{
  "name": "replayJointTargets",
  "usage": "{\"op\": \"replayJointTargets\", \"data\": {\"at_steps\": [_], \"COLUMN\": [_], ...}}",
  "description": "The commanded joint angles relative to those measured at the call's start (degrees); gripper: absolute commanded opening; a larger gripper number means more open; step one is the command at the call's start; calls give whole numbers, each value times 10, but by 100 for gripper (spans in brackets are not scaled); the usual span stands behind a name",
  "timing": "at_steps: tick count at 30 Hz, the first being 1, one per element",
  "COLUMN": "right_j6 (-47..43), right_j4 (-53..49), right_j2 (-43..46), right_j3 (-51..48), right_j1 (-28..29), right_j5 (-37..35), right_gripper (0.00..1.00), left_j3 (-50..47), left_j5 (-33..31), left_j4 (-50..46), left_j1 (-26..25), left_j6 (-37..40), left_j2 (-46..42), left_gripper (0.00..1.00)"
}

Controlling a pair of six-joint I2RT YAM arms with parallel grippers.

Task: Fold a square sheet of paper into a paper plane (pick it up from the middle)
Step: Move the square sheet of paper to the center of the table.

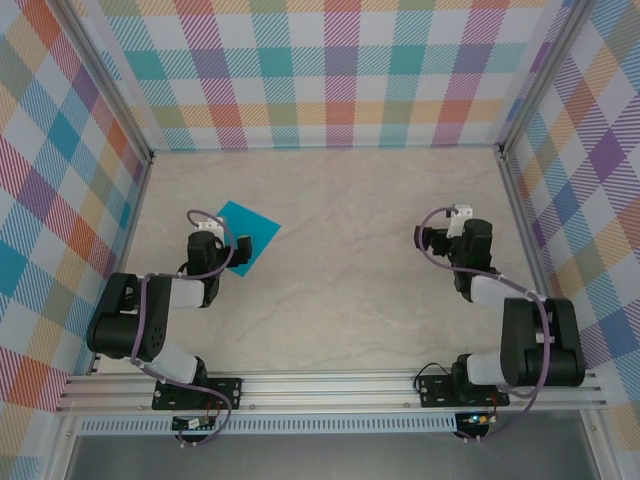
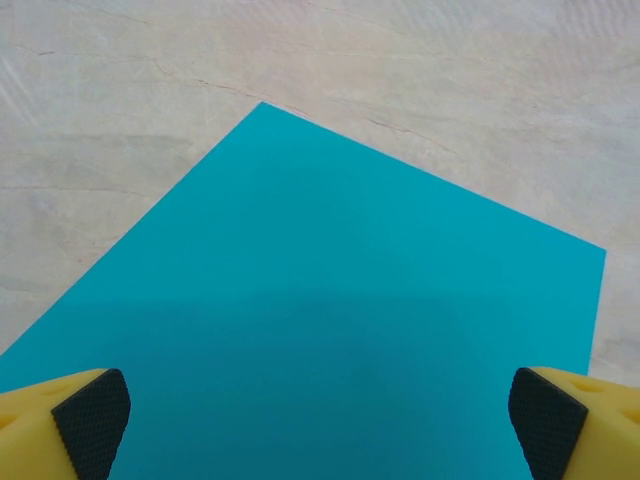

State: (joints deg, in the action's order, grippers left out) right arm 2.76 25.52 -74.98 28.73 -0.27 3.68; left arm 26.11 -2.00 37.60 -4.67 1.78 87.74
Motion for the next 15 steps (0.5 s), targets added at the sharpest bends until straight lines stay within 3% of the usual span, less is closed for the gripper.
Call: {"op": "replayJointTargets", "data": {"at_steps": [1,8,12,15], "right_j6": [62,210,254,282], "right_j4": [-166,-358,-373,-378], "right_j2": [72,177,182,168], "right_j3": [38,91,86,94], "right_j1": [4,4,4,4], "right_j5": [6,6,100,195], "right_gripper": [100,100,100,100], "left_j3": [41,55,141,200], "left_j5": [21,-44,-139,-37], "left_j4": [-86,-212,-427,-505], "left_j1": [11,12,14,16], "left_j6": [9,-94,-242,-248], "left_j2": [-61,-215,-244,-205], "left_gripper": [100,100,100,100]}}
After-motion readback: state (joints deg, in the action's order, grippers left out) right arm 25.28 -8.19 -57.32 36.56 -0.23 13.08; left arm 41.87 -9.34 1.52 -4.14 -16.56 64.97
